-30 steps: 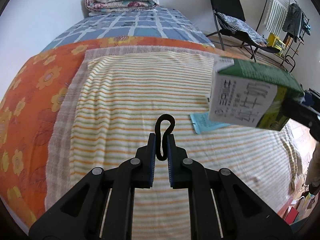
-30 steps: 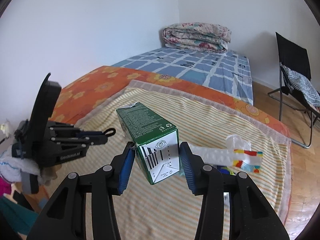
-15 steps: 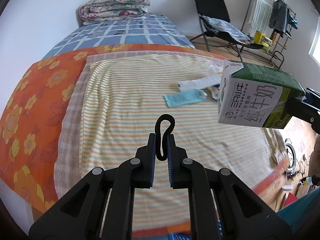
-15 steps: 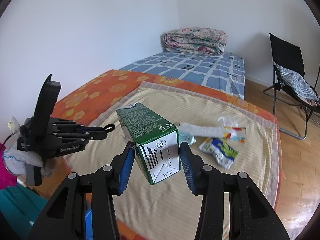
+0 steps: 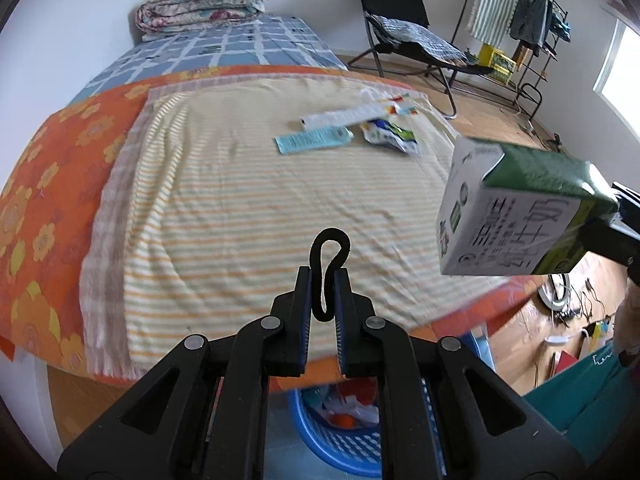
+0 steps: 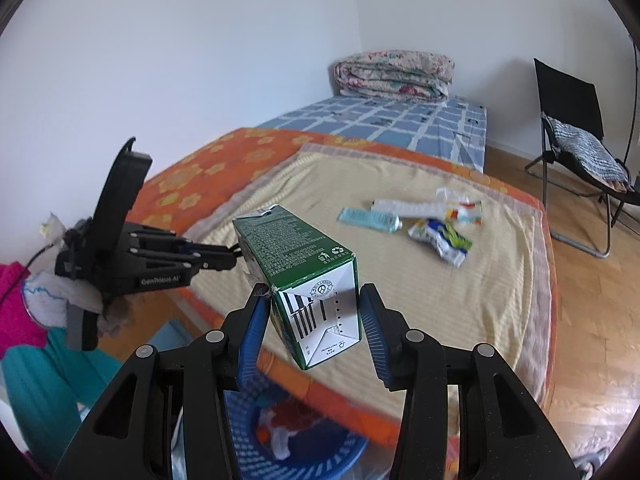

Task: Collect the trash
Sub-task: 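Carry the hair tie and green carton over the blue basket and release both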

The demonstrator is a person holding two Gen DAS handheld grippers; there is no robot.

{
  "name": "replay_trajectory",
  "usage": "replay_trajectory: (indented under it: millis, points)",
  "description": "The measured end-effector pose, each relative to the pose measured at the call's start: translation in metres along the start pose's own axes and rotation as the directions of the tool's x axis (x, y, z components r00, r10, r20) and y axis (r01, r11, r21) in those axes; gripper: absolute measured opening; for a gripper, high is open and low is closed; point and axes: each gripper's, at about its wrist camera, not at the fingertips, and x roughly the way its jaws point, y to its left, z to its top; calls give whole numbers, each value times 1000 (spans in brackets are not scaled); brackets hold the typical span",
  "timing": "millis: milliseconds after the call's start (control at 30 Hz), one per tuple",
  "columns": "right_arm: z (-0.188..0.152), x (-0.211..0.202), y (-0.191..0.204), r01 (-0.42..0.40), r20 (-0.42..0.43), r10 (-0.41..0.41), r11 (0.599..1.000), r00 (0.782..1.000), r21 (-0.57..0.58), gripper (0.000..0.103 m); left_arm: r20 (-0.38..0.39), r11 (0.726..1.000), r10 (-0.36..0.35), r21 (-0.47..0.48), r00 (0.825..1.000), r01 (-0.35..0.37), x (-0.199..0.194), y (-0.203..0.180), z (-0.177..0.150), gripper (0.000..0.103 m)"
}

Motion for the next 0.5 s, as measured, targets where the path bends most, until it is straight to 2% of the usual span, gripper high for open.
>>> replay_trajectory:
  millis: [500]
  points:
    - [-70,-1,28,-18,-142,20,1000,990,14,45,-108,999,-35,34,994,38,11,-24,-61,9]
